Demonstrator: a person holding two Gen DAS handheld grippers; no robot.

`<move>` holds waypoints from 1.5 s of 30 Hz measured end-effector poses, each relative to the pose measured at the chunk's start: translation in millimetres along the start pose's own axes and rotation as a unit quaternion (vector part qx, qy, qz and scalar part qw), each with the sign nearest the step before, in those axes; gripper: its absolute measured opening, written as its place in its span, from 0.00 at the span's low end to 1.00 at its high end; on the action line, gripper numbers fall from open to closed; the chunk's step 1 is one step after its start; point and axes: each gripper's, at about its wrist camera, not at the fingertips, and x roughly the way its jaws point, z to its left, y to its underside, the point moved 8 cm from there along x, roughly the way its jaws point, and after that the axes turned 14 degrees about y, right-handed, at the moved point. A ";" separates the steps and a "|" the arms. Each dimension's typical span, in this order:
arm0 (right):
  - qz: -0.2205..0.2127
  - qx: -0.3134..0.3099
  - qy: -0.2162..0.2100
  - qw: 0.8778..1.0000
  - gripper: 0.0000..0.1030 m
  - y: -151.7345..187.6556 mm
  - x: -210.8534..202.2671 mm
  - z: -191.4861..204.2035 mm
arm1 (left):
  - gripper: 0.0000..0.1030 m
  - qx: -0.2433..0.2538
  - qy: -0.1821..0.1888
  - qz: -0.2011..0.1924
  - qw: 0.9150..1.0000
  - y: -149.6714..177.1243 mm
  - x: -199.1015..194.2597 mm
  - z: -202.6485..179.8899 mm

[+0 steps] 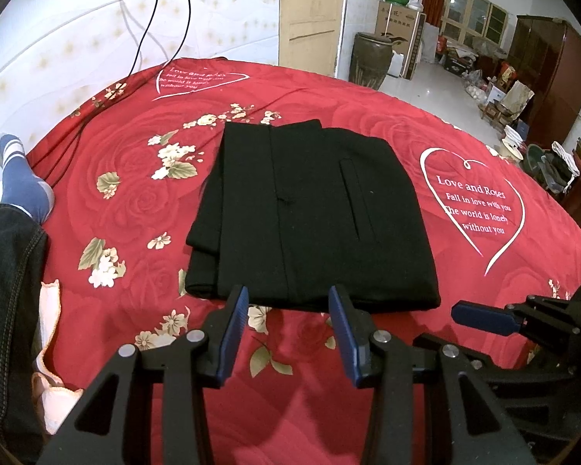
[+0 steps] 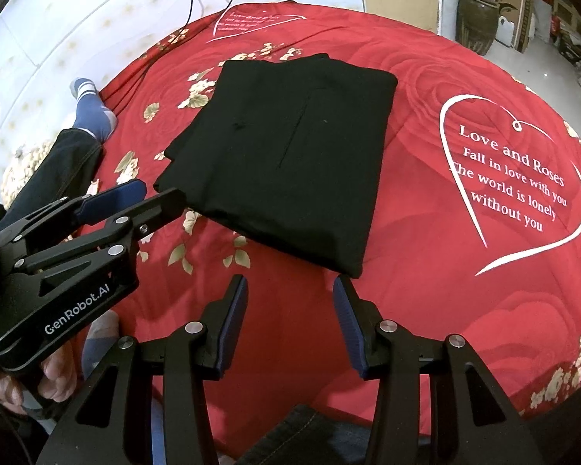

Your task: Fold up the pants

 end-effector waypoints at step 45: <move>-0.002 0.001 0.006 1.000 0.45 -1.3 -1.5 0.9 | 0.45 0.000 0.001 0.002 1.000 0.9 1.5 -0.5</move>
